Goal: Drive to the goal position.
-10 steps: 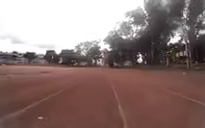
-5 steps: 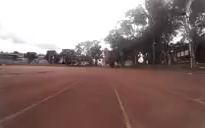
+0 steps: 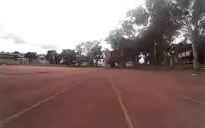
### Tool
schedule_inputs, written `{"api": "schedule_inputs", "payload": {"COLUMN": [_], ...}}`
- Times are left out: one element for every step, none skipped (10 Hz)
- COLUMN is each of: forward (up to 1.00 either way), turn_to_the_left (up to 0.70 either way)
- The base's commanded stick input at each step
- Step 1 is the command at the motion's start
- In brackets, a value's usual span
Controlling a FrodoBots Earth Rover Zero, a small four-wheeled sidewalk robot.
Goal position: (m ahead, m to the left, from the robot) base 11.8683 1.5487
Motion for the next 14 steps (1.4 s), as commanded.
{"api": "schedule_inputs", "payload": {"forward": [0.7, 0.7, 0.7, 0.7, 0.7, 0.7, 0.7, 0.7, 0.7, 0.7, 0.7, 0.7, 0.7, 0.7], "turn_to_the_left": [0.0, 0.0, 0.0, 0.0, 0.0, 0.0, 0.0, 0.0, 0.0, 0.0, 0.0, 0.0, 0.0, 0.0]}}
